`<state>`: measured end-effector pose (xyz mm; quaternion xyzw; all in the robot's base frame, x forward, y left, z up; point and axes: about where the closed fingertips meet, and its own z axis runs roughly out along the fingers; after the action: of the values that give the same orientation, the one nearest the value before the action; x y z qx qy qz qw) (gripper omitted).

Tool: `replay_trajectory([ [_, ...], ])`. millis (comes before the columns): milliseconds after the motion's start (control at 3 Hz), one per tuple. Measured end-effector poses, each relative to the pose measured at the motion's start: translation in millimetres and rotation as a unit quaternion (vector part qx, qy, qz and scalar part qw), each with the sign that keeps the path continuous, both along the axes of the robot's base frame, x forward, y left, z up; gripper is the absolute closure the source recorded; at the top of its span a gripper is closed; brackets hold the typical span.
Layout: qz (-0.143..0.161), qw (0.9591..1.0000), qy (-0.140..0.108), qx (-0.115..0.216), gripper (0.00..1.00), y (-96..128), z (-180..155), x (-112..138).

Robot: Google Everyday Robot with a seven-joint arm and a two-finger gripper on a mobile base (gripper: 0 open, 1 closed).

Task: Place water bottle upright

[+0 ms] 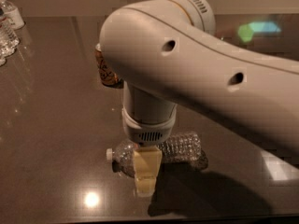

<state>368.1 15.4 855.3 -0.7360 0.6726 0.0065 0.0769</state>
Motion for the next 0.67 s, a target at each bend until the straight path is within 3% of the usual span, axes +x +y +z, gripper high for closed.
replay_trajectory([
  [333,-0.004,0.9999,0.013,-0.005,0.13,-4.3,-12.8,0.1],
  [667,-0.007,0.9996,0.025,-0.009,0.36,-9.9,-20.6,0.8],
])
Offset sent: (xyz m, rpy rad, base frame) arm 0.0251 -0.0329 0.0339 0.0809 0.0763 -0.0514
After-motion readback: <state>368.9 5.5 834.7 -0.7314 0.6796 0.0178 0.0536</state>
